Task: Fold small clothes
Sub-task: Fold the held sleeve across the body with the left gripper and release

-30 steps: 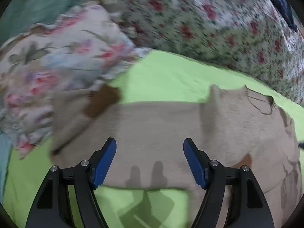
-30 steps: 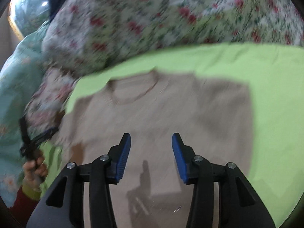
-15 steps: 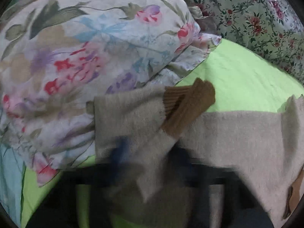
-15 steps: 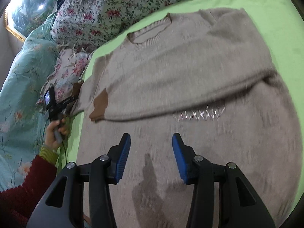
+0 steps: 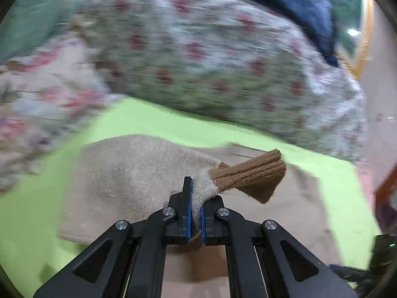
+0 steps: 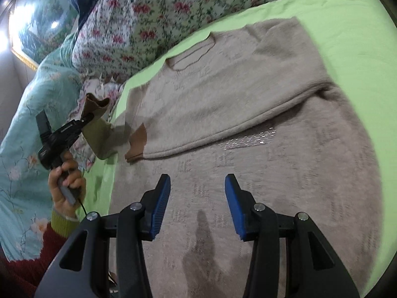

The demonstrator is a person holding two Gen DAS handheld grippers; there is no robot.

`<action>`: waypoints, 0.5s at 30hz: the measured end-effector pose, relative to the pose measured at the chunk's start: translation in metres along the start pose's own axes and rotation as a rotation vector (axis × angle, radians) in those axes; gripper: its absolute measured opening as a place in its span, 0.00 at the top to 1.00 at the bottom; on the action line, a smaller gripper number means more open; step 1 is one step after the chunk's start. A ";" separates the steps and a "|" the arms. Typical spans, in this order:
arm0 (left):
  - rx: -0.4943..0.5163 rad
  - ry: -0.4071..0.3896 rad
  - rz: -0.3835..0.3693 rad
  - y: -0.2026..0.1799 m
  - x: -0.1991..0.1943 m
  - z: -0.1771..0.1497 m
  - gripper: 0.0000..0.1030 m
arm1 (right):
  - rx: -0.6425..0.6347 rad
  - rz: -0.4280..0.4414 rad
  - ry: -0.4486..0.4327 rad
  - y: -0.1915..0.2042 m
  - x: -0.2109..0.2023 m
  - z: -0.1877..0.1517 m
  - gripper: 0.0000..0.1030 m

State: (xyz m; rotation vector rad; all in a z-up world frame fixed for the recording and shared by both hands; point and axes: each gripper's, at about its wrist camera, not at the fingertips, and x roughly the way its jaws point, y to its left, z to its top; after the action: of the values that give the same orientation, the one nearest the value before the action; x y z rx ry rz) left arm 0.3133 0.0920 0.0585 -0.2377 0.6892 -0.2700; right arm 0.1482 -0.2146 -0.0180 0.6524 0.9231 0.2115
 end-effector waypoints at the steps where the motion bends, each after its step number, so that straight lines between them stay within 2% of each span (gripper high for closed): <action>1: 0.008 0.004 -0.034 -0.017 0.004 -0.002 0.96 | 0.008 -0.004 -0.011 -0.004 -0.006 -0.001 0.54; 4: 0.045 0.027 -0.110 -0.073 0.029 -0.013 0.96 | 0.029 -0.019 -0.037 -0.014 -0.020 -0.002 0.54; 6: 0.057 0.077 -0.168 -0.105 0.054 -0.025 0.96 | 0.044 -0.033 -0.062 -0.020 -0.029 -0.003 0.54; 10: 0.100 0.190 -0.192 -0.146 0.106 -0.059 0.96 | 0.082 -0.051 -0.086 -0.033 -0.043 -0.004 0.54; 12: 0.108 0.245 -0.187 -0.155 0.132 -0.071 0.95 | 0.088 -0.056 -0.098 -0.035 -0.048 -0.004 0.54; 15: 0.115 0.311 -0.164 -0.156 0.149 -0.091 0.91 | 0.092 -0.050 -0.105 -0.034 -0.050 -0.002 0.54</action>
State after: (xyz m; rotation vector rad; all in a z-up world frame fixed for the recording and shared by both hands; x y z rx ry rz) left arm 0.3385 -0.1140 -0.0502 -0.1428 0.9597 -0.5085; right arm 0.1131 -0.2627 -0.0062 0.7177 0.8505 0.0895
